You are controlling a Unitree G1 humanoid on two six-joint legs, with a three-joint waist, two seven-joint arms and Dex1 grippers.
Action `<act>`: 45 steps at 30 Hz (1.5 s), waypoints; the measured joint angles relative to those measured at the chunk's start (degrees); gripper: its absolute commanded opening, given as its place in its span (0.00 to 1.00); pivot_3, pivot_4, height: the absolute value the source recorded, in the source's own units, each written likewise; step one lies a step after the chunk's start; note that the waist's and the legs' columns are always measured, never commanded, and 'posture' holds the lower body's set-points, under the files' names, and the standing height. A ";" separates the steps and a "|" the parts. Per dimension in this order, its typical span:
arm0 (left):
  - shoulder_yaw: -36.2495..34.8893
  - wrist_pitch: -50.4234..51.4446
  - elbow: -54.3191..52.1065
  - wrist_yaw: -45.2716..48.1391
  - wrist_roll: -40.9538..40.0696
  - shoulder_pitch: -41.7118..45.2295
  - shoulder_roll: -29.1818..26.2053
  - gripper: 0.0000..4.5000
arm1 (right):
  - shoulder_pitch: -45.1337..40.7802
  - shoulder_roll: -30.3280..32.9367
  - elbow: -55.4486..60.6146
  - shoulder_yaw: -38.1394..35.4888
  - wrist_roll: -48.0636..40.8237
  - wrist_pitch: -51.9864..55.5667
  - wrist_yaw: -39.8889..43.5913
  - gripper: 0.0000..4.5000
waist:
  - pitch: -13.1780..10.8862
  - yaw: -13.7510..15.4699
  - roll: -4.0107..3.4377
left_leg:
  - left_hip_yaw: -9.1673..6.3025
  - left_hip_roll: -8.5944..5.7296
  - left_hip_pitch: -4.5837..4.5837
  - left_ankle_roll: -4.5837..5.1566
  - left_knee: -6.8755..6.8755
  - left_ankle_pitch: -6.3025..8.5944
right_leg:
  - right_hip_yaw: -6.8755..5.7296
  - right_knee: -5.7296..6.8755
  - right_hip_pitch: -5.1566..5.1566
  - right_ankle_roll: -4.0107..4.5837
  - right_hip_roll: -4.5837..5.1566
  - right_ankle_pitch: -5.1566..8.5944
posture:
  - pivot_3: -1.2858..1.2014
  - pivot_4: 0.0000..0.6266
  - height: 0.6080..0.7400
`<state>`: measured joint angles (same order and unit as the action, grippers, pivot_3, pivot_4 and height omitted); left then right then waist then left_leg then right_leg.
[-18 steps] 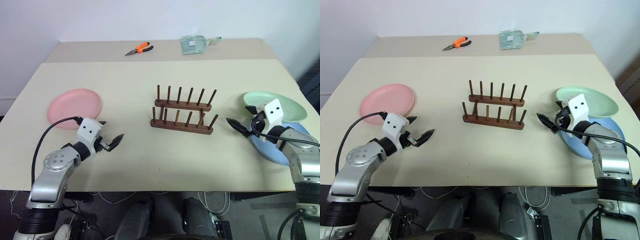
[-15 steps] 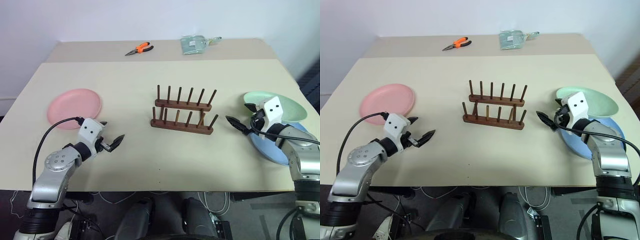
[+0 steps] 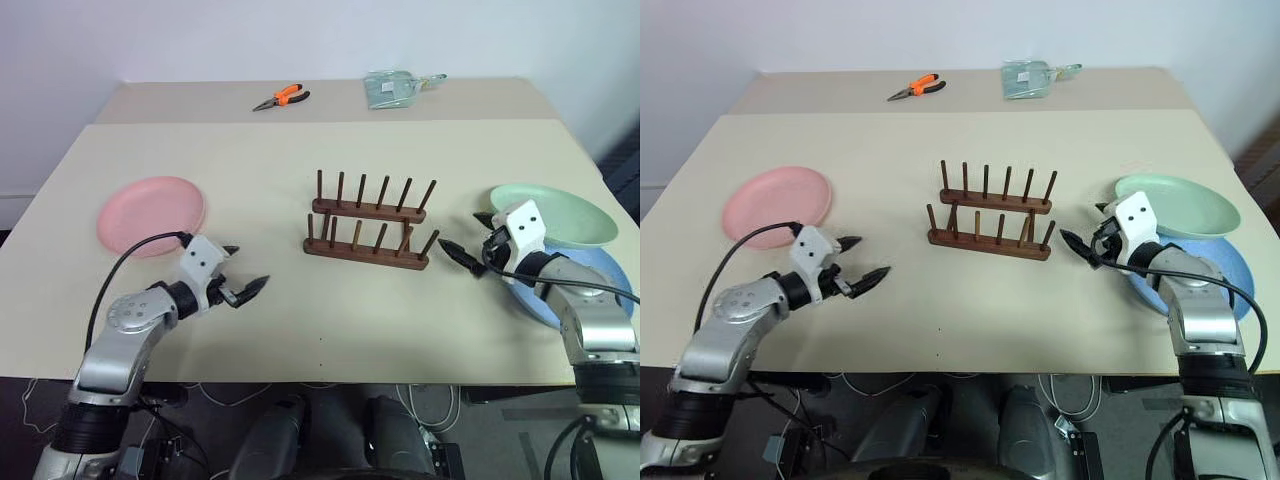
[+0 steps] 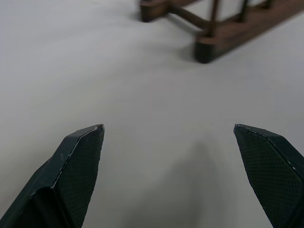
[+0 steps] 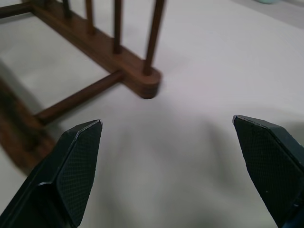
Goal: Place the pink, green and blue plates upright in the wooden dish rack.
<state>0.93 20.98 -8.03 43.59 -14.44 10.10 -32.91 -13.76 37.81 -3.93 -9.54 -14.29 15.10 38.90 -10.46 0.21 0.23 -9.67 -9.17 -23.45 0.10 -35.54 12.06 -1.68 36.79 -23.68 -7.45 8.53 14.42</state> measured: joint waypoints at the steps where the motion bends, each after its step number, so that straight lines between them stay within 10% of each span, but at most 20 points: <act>1: 1.05 -0.31 1.99 1.31 0.18 1.81 0.14 0.99 | 0.68 -0.56 1.28 -0.09 -0.03 0.46 -0.46 1.00 | 0.00 0.12 0.00 | 0.00 0.00 0.00 0.00 0.00 0.00 | -0.01 0.00 0.00 0.00 0.00 -0.01 | 0.52 0.24 0.98; 12: 11.97 -16.01 41.52 16.39 7.07 29.92 10.49 0.99 | 9.27 -0.75 12.14 -4.93 -0.51 4.48 -5.82 1.00 | 0.02 0.59 -0.01 | 0.02 -0.07 -0.02 0.20 -0.09 0.10 | -0.07 -0.48 0.26 -0.23 -0.01 -0.15 | 0.52 0.24 0.98; 21: 12.36 -23.96 50.52 18.42 10.23 33.76 15.73 0.16 | 10.88 -0.83 15.11 -5.28 -0.41 5.76 -8.29 1.00 | 0.05 0.41 -0.01 | 0.07 -0.09 -0.02 0.41 -0.35 0.23 | -0.06 -0.56 0.42 -0.36 -0.01 -0.22 | 0.52 0.24 0.98; 33: 12.85 -17.73 22.10 26.29 6.89 16.49 3.63 0.16 | 7.54 -0.76 11.27 -3.80 1.02 5.27 -7.73 1.00 | 0.11 -0.65 -0.14 | 0.07 -0.06 0.00 0.42 -0.33 0.23 | -0.03 -0.54 0.40 -0.34 -0.02 -0.22 | 0.52 0.24 0.98; 34: 12.87 -16.00 19.49 26.89 6.24 15.32 2.37 0.40 | 7.19 -0.75 10.63 -3.60 1.26 5.21 -7.53 1.00 | 0.10 -0.67 -0.15 | 0.06 -0.06 0.00 0.42 -0.34 0.23 | -0.03 -0.54 0.40 -0.33 -0.02 -0.22 | 0.52 0.24 0.98; 39: 12.96 -13.05 16.63 25.55 6.70 14.16 0.98 0.92 | 6.28 -0.69 9.16 -2.48 2.16 4.22 -6.46 1.00 | 0.09 -0.28 -0.17 | 0.07 -0.07 0.00 0.42 -0.36 0.23 | -0.03 -0.54 0.41 -0.33 -0.02 -0.23 | 0.52 0.24 0.98; 41: 12.90 -13.04 16.61 24.05 7.00 14.15 0.50 0.92 | 6.30 -0.30 9.04 -2.47 2.23 4.17 -5.79 1.00 | 0.09 -0.06 -0.18 | 0.07 -0.06 0.00 0.42 -0.35 0.24 | -0.03 -0.54 0.39 -0.33 -0.02 -0.23 | 0.52 0.24 0.98; 45: 11.04 -11.18 13.98 22.42 5.77 11.13 -1.51 0.80 | 8.91 2.95 9.94 -3.15 1.17 4.82 -1.94 0.70 | 0.11 -0.07 -0.19 | 0.07 -0.03 0.00 0.41 -0.29 0.24 | -0.02 -0.54 0.36 -0.32 -0.03 -0.22 | 0.52 0.24 0.98</act>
<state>11.97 9.80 5.95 66.01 -8.67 21.22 -34.41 -4.86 40.77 6.01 -12.69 -13.13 19.92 36.96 -10.35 0.14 0.03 -9.61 -9.20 -23.44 0.51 -35.83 12.30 -1.70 36.25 -23.32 -7.77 8.50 14.20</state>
